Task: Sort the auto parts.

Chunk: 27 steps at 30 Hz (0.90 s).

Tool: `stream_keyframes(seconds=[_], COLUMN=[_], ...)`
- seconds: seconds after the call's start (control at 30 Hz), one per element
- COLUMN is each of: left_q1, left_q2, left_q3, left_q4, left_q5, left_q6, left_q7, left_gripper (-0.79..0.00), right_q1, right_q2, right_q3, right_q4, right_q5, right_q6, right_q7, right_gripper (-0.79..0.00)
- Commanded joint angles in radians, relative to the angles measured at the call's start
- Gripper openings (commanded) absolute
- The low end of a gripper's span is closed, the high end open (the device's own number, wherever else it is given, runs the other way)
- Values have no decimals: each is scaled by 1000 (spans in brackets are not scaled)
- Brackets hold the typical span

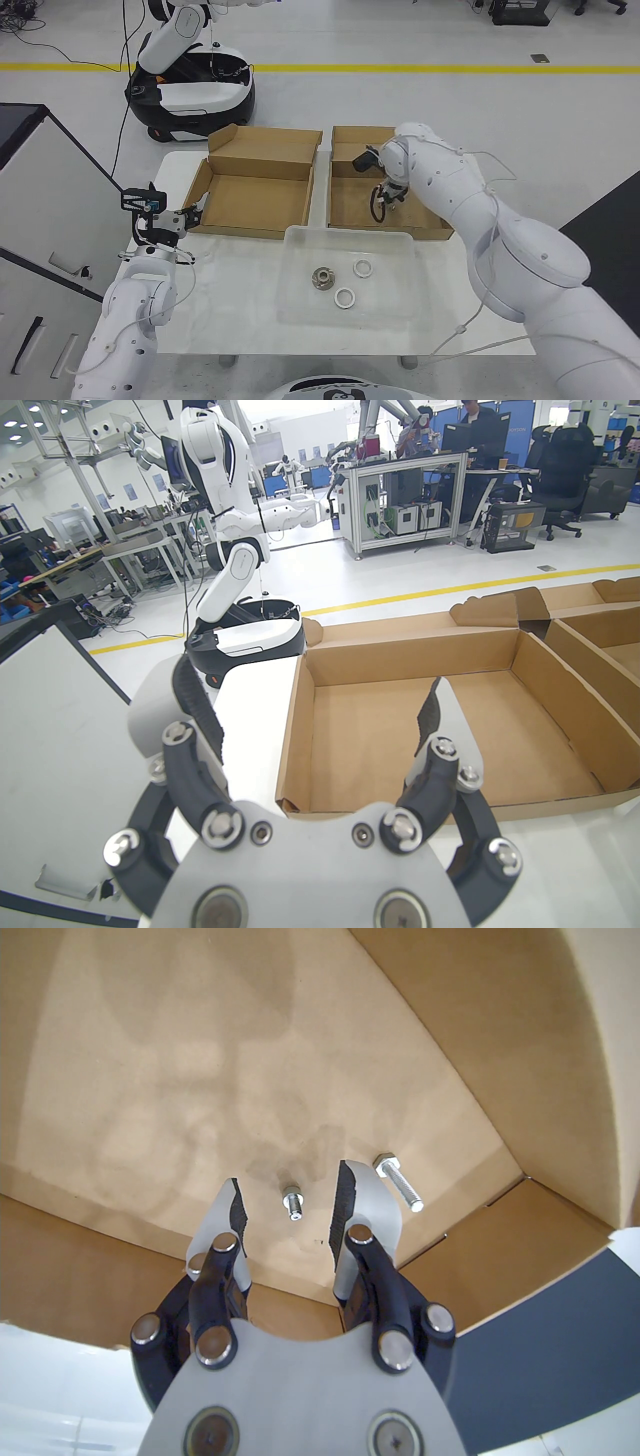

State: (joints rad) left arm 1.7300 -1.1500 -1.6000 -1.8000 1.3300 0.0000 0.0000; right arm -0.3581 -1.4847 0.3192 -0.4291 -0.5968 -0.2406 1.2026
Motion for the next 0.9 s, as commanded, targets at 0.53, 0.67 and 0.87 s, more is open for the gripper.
stream_keyframes(seconds=[0.53,0.67,0.87], left_q1=[0,0,0], left_q2=[0,0,0], left_q3=[0,0,0], left_q4=[0,0,0], left_q5=[0,0,0], left_q6=[0,0,0], left_q7=[0,0,0], left_gripper=[0,0,0], right_q1=[-25,-74,-206], right_q2=[123,185,300], right_q3=[154,240,448], right_q4=[-289,-438,-725], right_q5=[-17,-1,32], right_q6=[-38,-46,-48], right_q7=[-178,-163,-96], right_gripper=[0,0,0])
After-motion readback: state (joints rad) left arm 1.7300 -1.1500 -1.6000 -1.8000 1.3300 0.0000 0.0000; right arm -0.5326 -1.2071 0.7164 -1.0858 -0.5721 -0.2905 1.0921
